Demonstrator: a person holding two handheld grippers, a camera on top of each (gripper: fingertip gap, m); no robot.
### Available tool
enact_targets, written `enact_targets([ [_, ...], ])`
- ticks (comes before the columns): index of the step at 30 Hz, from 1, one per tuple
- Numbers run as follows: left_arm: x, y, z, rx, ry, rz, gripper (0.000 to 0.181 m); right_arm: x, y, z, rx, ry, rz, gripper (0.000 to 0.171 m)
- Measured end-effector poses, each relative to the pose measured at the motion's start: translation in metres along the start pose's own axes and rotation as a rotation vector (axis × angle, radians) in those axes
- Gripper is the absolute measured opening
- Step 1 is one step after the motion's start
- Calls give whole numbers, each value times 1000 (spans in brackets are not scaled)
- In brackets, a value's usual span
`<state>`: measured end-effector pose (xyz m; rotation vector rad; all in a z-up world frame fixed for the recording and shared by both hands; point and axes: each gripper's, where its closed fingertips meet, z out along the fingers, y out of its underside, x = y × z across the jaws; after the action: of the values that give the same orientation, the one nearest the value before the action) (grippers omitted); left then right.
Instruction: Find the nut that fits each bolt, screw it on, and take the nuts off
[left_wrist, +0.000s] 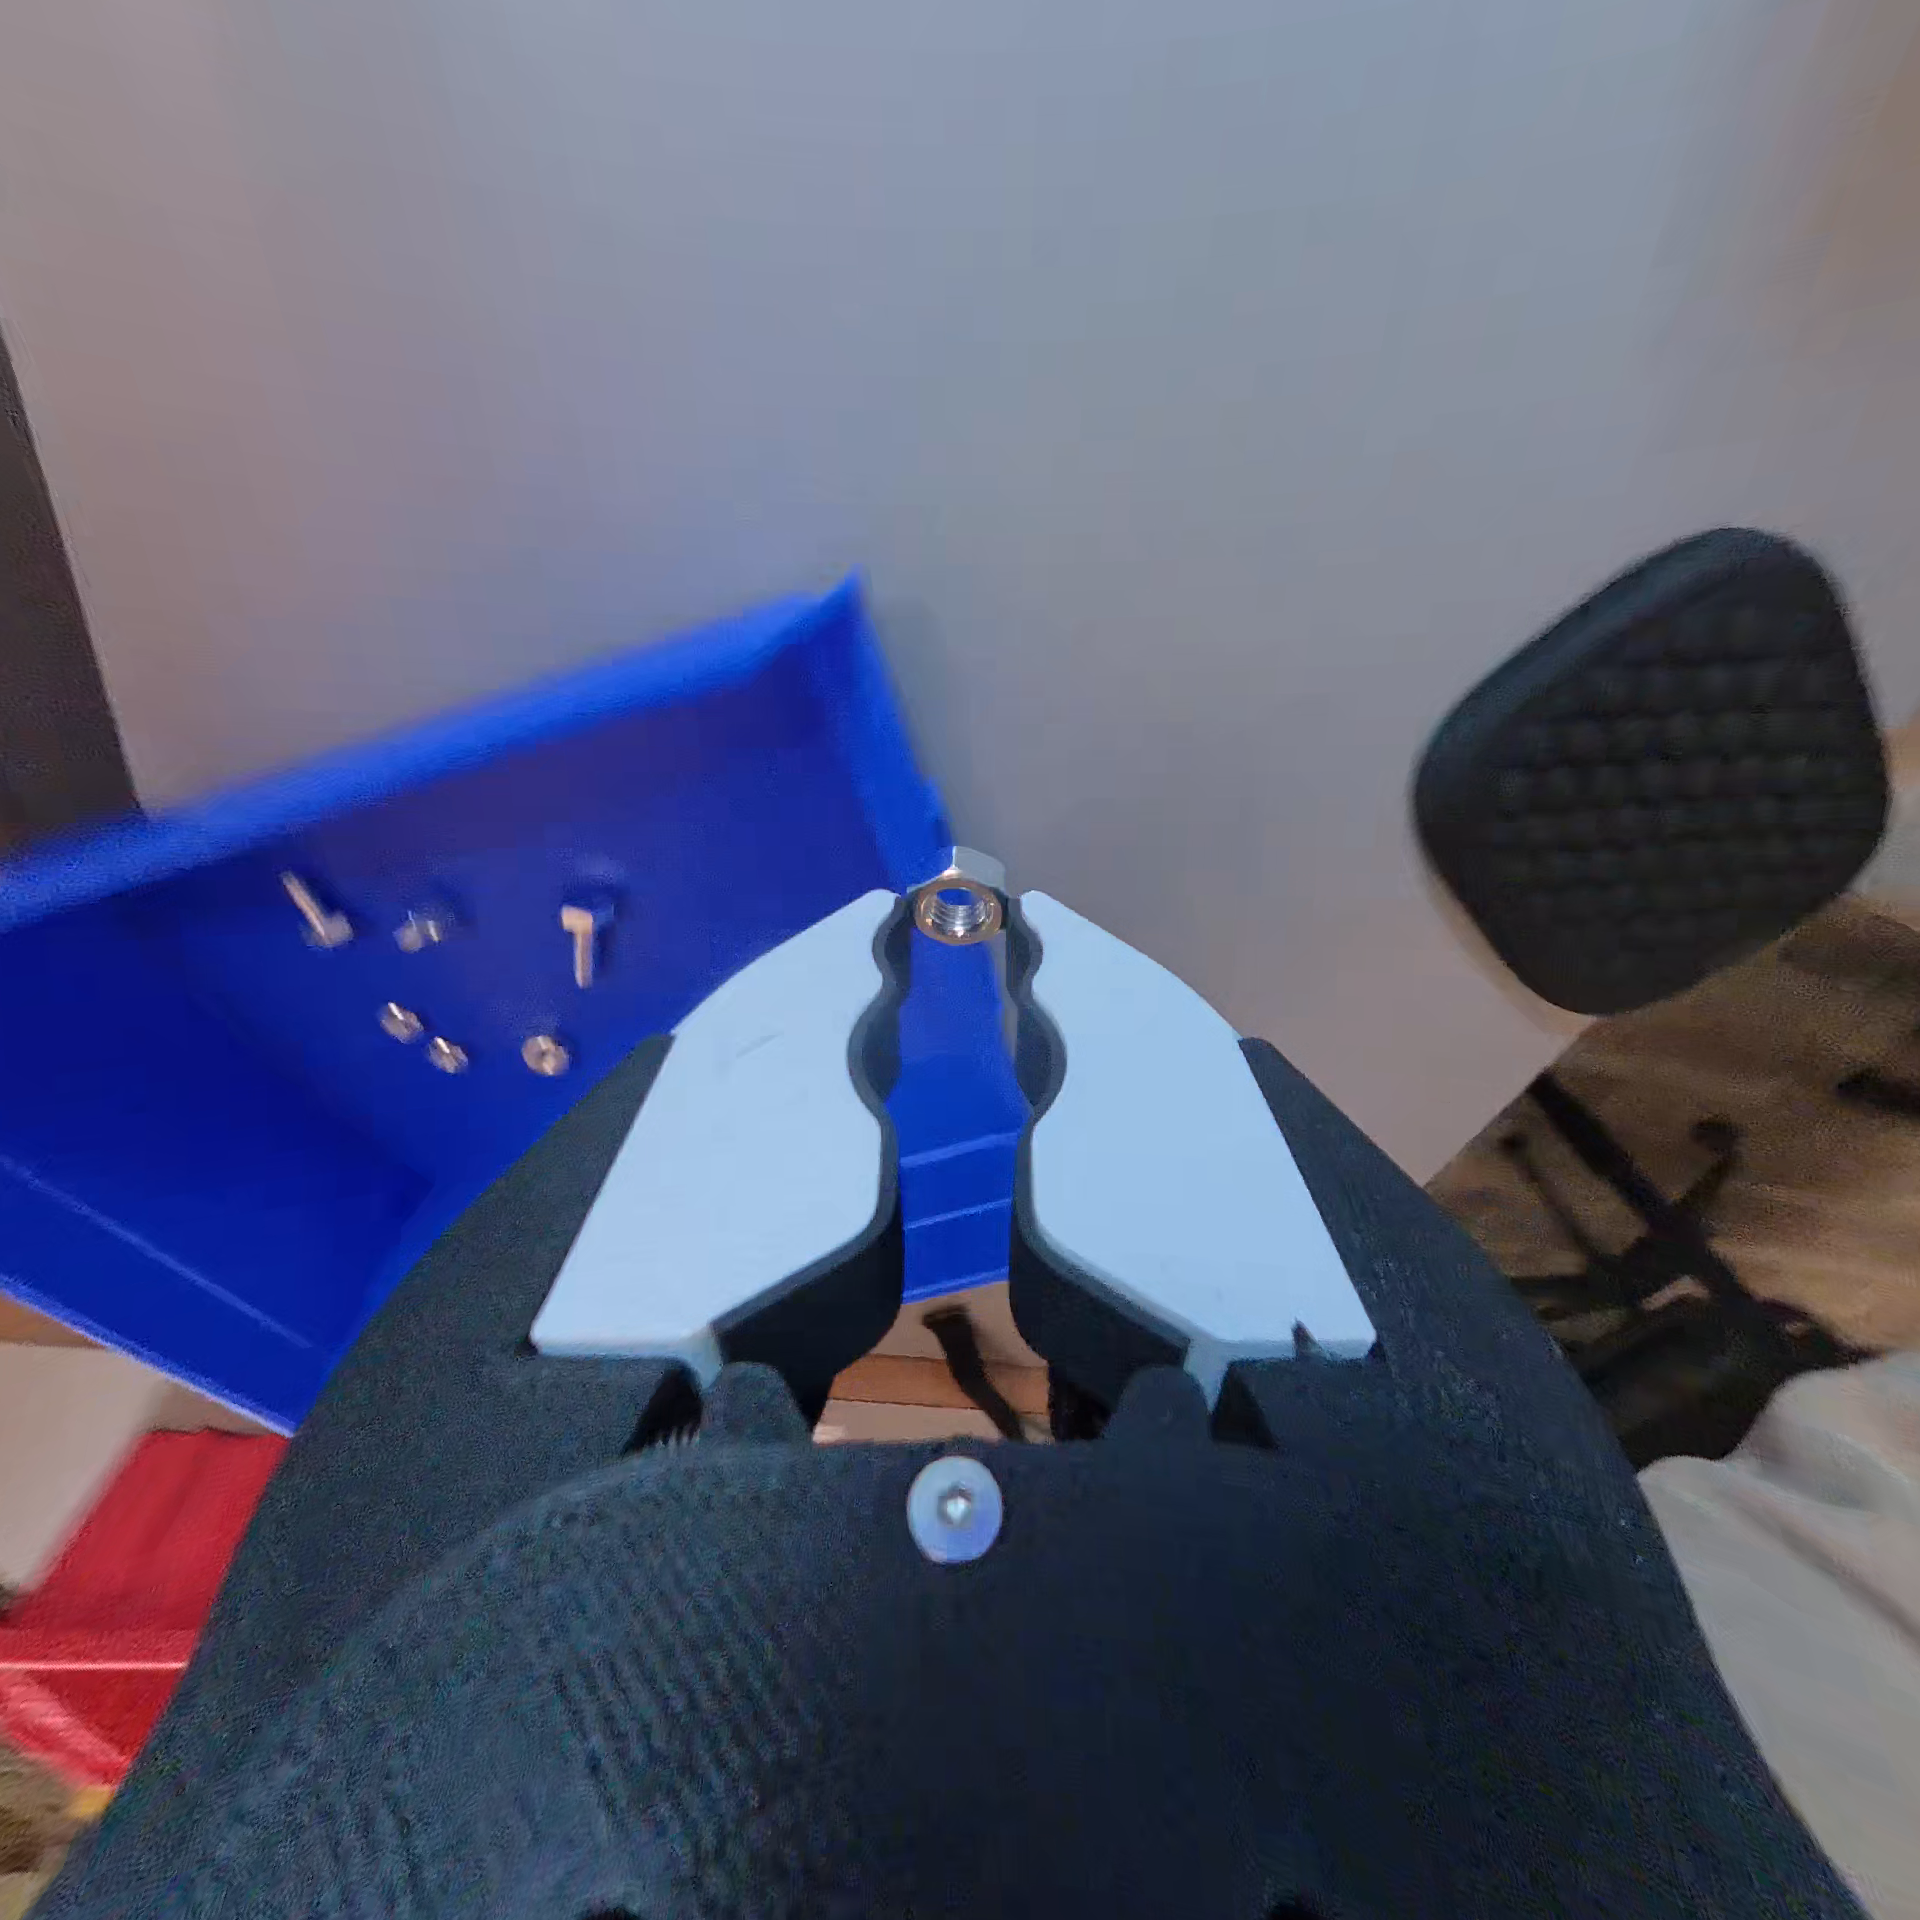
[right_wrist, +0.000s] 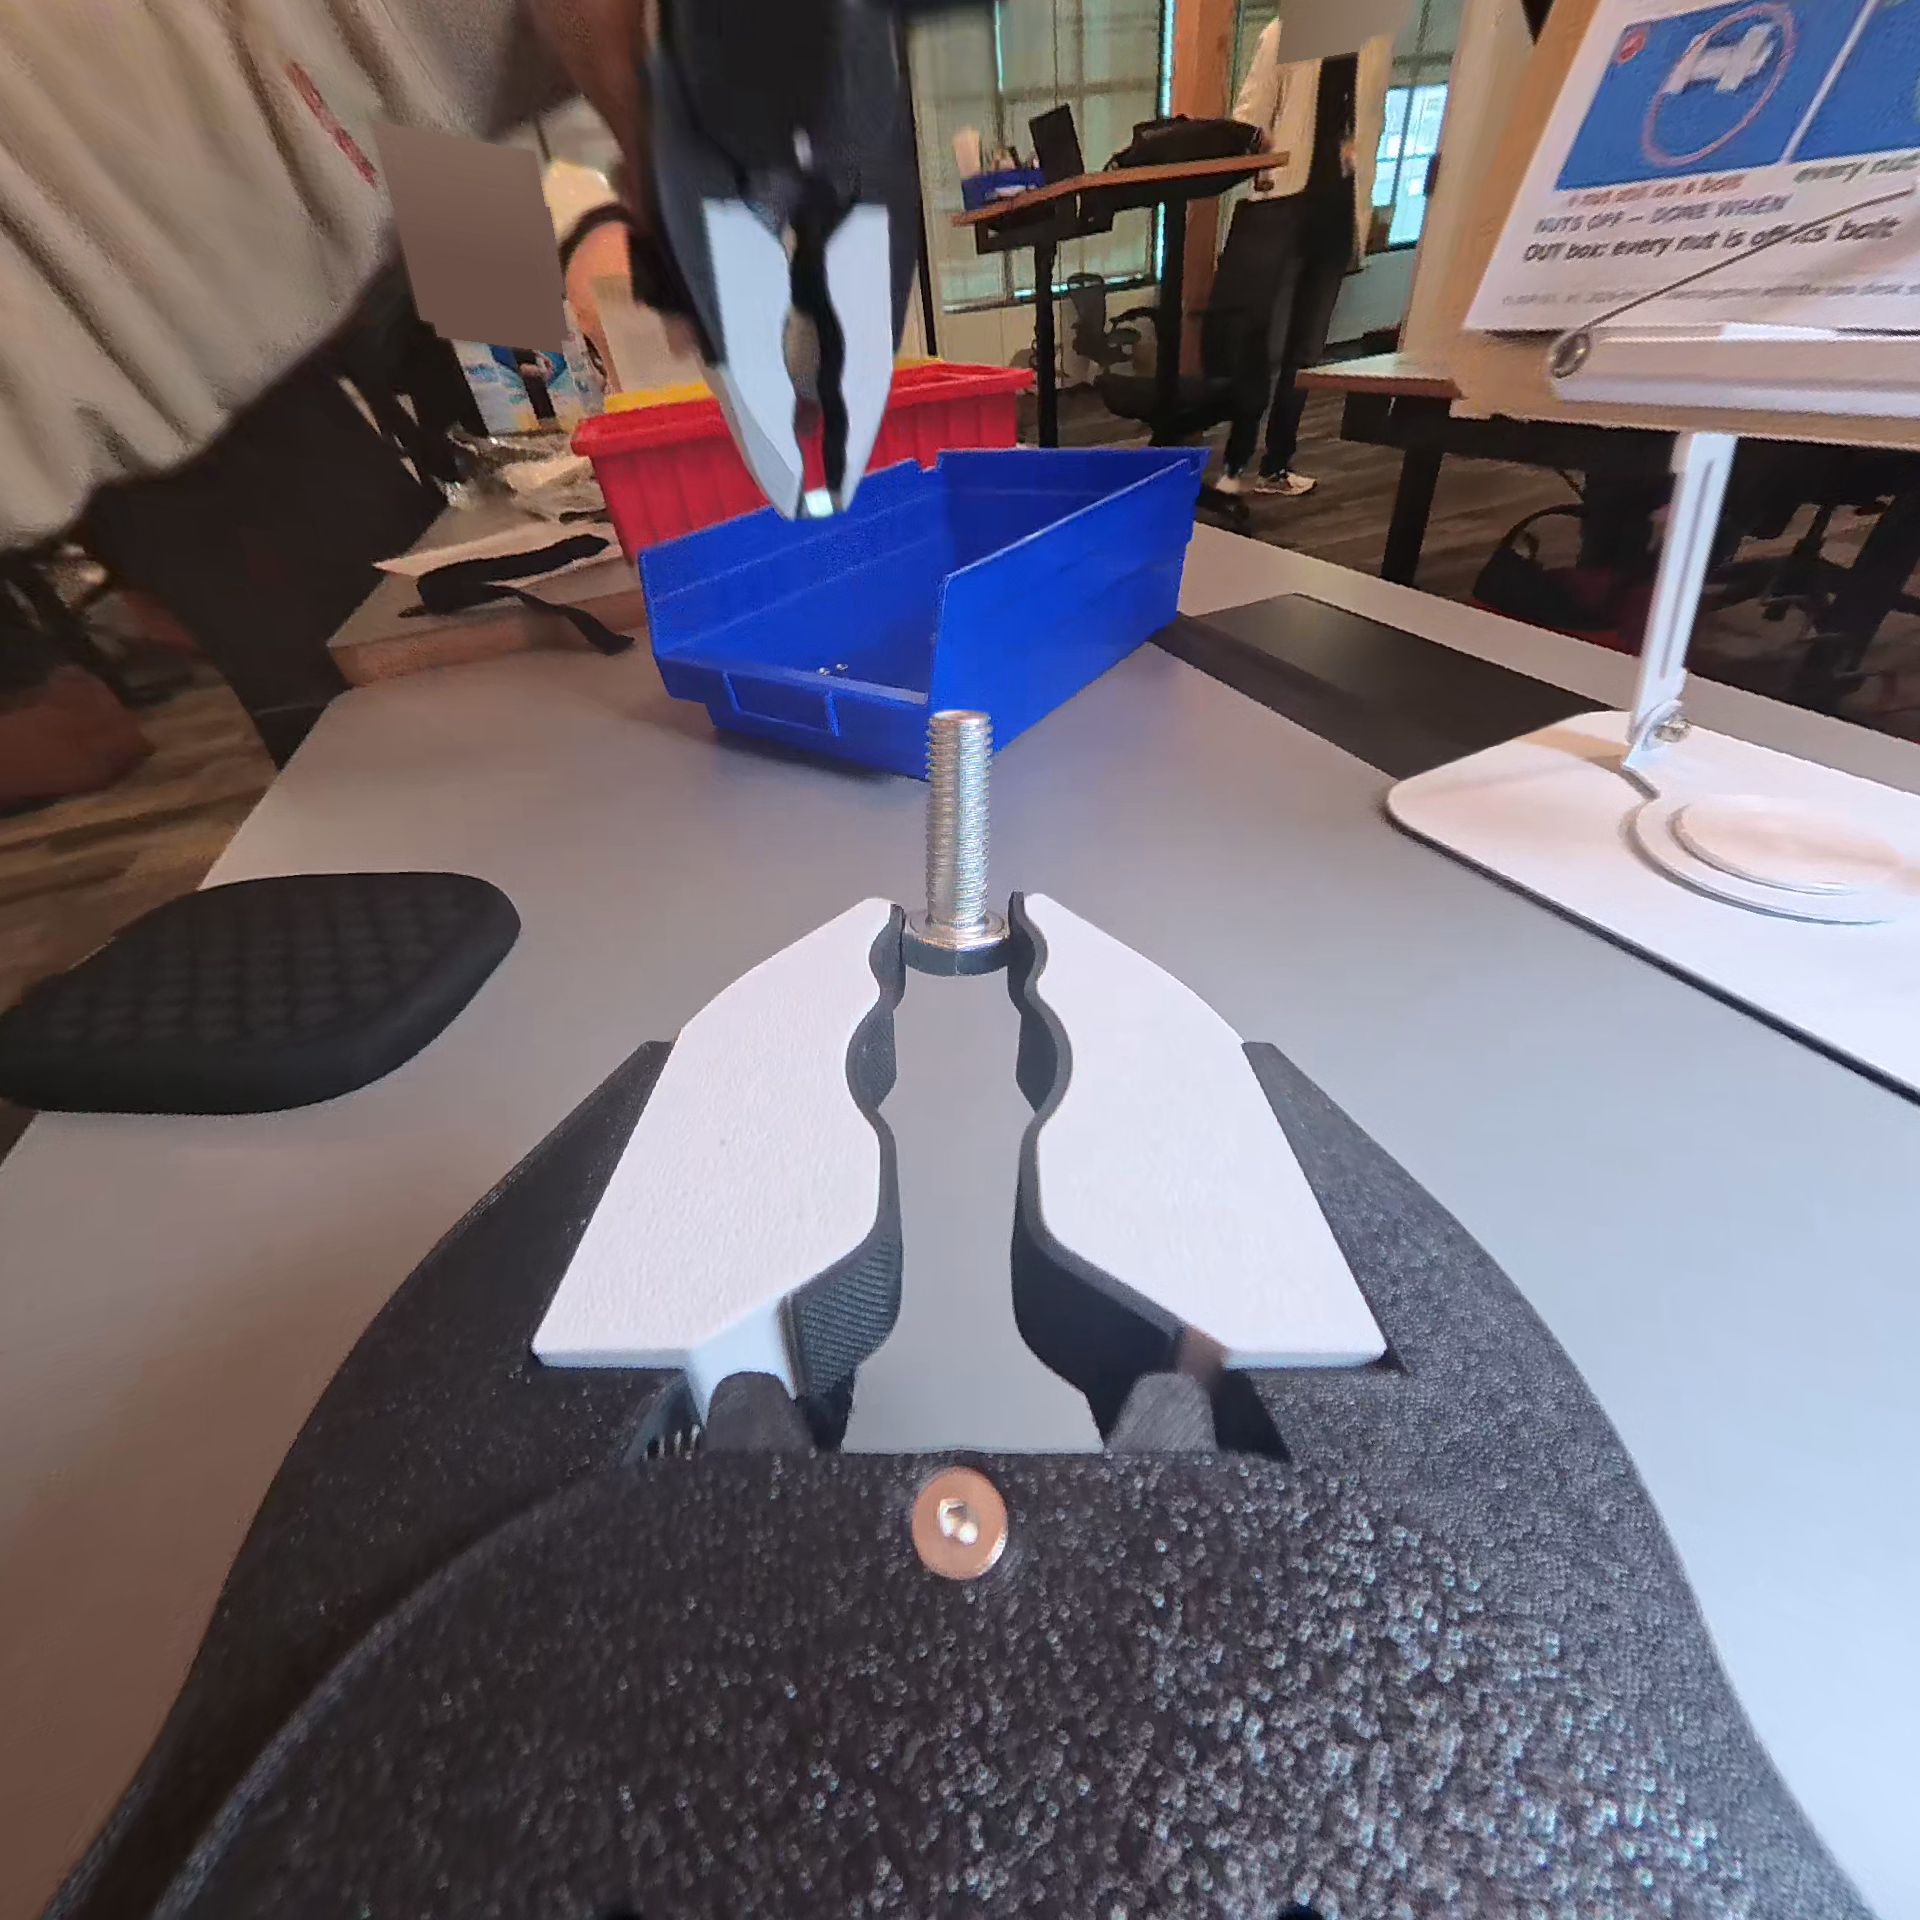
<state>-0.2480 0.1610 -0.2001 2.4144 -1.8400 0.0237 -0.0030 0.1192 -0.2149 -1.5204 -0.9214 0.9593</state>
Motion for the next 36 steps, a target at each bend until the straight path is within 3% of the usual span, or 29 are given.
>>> enact_targets([
  [6,83,-108,-47,44,-41,365,18,-29,0,15,-6,-26,-9,19],
  [13,138,-176,-60,27,-61,590,18,-51,-15,16,48,-40,-15,19],
  [21,146,-196,-58,-20,-58,634,18,-52,-34,5,117,-22,-47,19],
  [36,150,-196,-59,-22,-74,647,18,-55,-36,5,163,-37,-6,19],
])
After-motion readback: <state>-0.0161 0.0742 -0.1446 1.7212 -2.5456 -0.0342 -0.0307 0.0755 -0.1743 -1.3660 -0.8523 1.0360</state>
